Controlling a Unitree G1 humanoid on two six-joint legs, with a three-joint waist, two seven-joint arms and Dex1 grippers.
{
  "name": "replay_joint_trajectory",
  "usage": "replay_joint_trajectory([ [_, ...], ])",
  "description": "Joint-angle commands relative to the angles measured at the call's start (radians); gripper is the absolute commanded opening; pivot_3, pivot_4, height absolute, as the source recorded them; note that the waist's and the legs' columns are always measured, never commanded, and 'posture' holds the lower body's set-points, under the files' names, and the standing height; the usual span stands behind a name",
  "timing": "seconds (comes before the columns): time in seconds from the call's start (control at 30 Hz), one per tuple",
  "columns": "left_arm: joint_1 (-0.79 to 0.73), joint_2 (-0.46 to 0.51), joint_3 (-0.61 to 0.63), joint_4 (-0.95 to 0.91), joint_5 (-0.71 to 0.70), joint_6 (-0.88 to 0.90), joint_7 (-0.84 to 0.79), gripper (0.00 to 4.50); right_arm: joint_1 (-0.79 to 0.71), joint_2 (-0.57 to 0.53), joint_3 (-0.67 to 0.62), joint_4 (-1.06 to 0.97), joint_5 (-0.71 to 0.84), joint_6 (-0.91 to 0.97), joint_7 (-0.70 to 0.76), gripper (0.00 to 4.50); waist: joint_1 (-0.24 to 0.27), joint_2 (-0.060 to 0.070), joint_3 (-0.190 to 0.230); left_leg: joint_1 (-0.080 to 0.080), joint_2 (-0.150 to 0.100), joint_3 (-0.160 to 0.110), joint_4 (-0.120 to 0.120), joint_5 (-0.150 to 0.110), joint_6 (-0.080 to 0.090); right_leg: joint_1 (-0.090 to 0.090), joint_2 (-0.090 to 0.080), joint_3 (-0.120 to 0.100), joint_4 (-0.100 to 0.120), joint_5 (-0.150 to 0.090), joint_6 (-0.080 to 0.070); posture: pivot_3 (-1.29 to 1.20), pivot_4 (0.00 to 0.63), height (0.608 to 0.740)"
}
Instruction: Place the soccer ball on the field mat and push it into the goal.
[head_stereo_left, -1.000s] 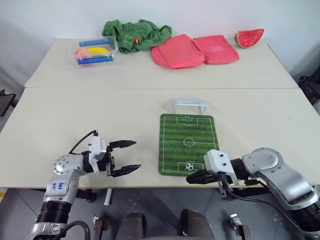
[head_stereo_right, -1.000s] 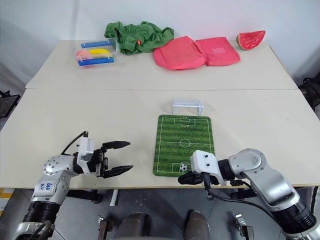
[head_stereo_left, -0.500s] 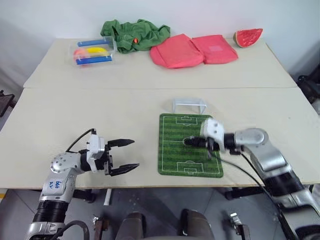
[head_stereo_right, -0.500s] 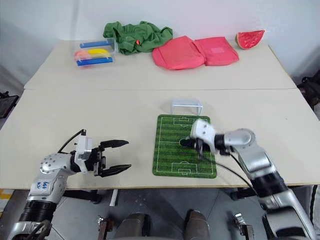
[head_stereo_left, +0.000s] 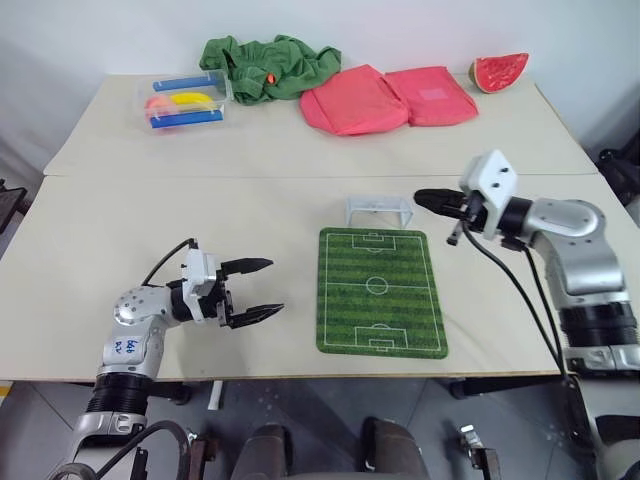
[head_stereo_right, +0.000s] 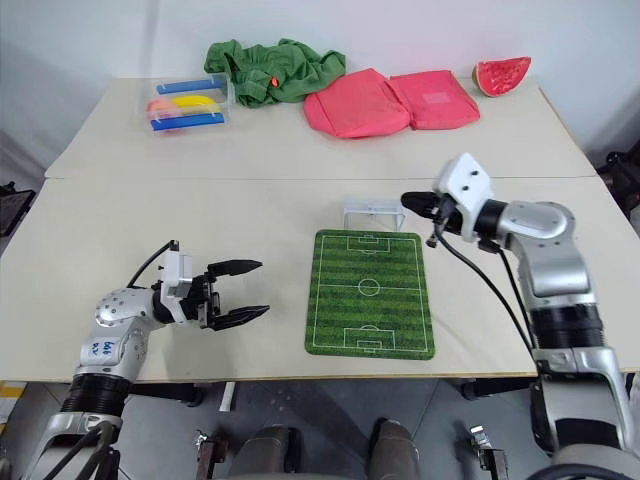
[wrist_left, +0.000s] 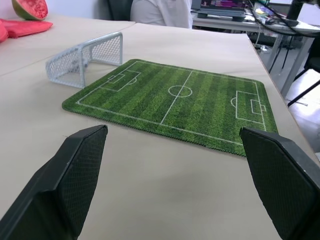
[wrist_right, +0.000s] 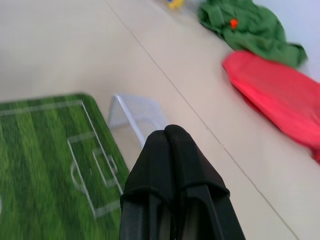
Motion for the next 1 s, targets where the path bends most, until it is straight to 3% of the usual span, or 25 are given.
replay_joint_trajectory([
  [0.03,-0.010,-0.008,0.009,0.009,0.004,-0.011,0.014,4.50,0.063,-0.049,-0.070,-0.086,0.040,0.053,-0.003,0.02,0.001,0.000,0.000,0.000,0.000,0.000,0.000,0.000,0.000,0.000,0.000,0.000,0.000,0.000,0.000,0.00,0.150,0.740],
  [0.13,-0.004,-0.017,0.033,0.011,0.000,0.031,0.078,4.50,0.198,-0.116,-0.078,-0.147,0.079,0.145,0.078,0.61,0.005,0.000,0.000,0.000,0.000,0.000,0.001,0.000,0.000,0.000,0.000,0.000,0.000,0.000,0.000,0.00,0.150,0.740],
  [0.27,0.026,-0.008,0.086,0.006,0.009,0.041,0.187,4.50,0.311,-0.146,-0.143,-0.071,0.119,0.067,0.160,1.91,0.000,0.000,0.000,0.000,0.000,0.001,0.001,0.000,0.000,0.001,0.000,0.000,0.000,0.000,0.000,0.00,0.150,0.740],
  [0.5,0.093,0.038,0.195,0.009,-0.063,0.097,0.191,4.50,0.399,-0.199,-0.218,0.079,0.194,0.008,0.342,4.35,-0.001,0.000,0.000,0.003,0.001,0.003,0.002,0.000,0.000,0.001,0.000,0.002,0.001,0.000,0.000,0.00,0.150,0.740],
  [0.8,0.152,0.095,0.278,0.004,-0.093,0.127,0.169,4.50,0.316,-0.232,-0.212,0.296,0.165,-0.113,0.417,4.49,0.000,0.000,0.000,0.002,0.001,0.003,0.005,0.000,0.000,0.001,0.000,0.002,0.002,0.000,0.000,0.00,0.150,0.740],
  [1.0,0.186,0.110,0.286,-0.053,-0.100,0.147,0.165,4.50,0.393,-0.190,-0.258,0.260,0.179,-0.118,0.323,4.49,0.003,0.000,0.000,0.002,0.001,0.003,0.004,0.000,0.000,0.001,0.000,0.002,0.002,0.000,0.000,0.00,0.150,0.740],
])
